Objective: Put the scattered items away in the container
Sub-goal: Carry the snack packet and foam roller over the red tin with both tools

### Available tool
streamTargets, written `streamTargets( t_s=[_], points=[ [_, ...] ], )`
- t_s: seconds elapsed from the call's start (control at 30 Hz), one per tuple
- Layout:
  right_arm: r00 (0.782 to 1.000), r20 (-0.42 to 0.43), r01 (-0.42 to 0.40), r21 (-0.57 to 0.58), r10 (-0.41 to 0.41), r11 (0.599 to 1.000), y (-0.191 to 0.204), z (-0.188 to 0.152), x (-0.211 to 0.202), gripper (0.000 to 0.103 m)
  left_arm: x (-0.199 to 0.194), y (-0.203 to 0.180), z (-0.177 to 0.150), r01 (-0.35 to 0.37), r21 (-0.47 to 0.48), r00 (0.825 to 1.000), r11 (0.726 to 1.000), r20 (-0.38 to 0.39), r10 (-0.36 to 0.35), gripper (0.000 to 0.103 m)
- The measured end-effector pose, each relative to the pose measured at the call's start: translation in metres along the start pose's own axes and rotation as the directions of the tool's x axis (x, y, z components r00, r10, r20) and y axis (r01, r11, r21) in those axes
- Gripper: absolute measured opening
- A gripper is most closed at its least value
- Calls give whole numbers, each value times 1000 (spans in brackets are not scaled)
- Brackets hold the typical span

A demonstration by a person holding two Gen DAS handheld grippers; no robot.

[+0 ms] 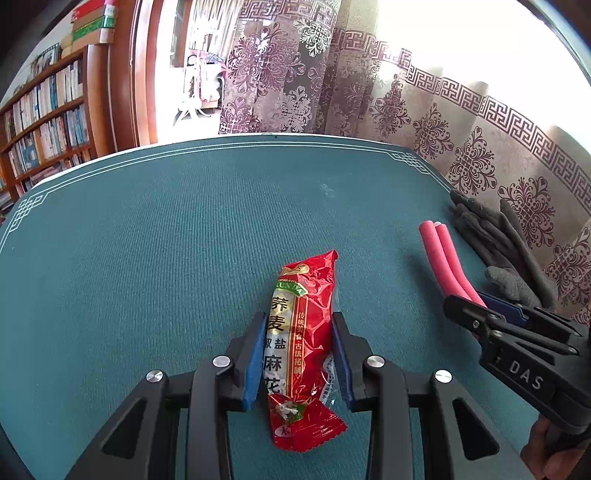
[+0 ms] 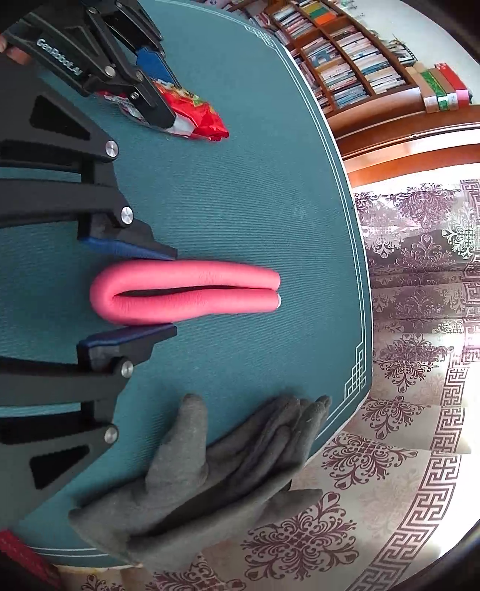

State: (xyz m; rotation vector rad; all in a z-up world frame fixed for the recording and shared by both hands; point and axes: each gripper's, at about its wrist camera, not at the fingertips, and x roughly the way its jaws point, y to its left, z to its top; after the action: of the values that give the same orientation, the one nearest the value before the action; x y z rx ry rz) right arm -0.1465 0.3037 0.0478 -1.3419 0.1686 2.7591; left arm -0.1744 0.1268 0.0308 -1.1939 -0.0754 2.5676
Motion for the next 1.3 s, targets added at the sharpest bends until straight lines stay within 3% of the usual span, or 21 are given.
streamTargets(
  t_s=[0.3, 0.47, 0.6, 0.63, 0.7, 0.73, 0.9, 1.07, 1.13, 1.17, 1.2, 1.23, 1.3],
  points=[
    [989, 118, -99, 76, 90, 992, -21, -47, -96, 37, -45, -25, -18, 62, 50, 998, 997, 26, -63, 35],
    [985, 153, -98, 127, 78, 987, -47, -80, -140, 37, -72, -34, -34, 73, 84, 996, 994, 40, -76, 35],
    [981, 183, -92, 171, 60, 981, -74, -105, -172, 37, -78, -24, -37, 32, 43, 999, 999, 39, -34, 35],
    [980, 193, -89, 179, 53, 980, -80, -111, -181, 37, -76, -18, -35, 27, 12, 999, 1000, 31, -28, 36],
    [976, 213, -73, 192, 31, 979, -92, -124, -199, 37, -69, -8, -30, 40, -53, 999, 998, 21, -39, 63],
    [975, 222, -59, 201, 13, 978, -97, -130, -206, 37, -67, -5, -28, 36, -77, 999, 996, 29, -34, 68],
    [967, 230, 43, 262, -106, 964, -133, -158, -232, 37, -49, -9, -15, 8, -85, 1000, 996, 8, -7, 69],
    [962, 173, 141, 353, -213, 925, -179, -179, -236, 39, -23, -17, -4, -41, -53, 999, 998, -28, 40, 69],
    [956, 162, 167, 379, -243, 910, -192, -185, -238, 44, -13, -17, 0, -58, -48, 998, 997, -40, 56, 69],
    [953, 163, 174, 391, -254, 904, -198, -187, -239, 56, -8, -17, 1, -72, -47, 997, 996, -43, 70, 69],
    [949, 168, 182, 404, -269, 896, -202, -188, -241, 76, -4, -16, 3, -85, -48, 995, 995, -47, 82, 69],
    [941, 183, 190, 415, -286, 890, -204, -189, -243, 84, 1, -15, 4, -94, -50, 994, 994, -51, 92, 69],
    [925, 214, 206, 414, -315, 887, -202, -191, -248, 87, 8, -12, 6, -105, -53, 993, 993, -63, 101, 69]
  ],
)
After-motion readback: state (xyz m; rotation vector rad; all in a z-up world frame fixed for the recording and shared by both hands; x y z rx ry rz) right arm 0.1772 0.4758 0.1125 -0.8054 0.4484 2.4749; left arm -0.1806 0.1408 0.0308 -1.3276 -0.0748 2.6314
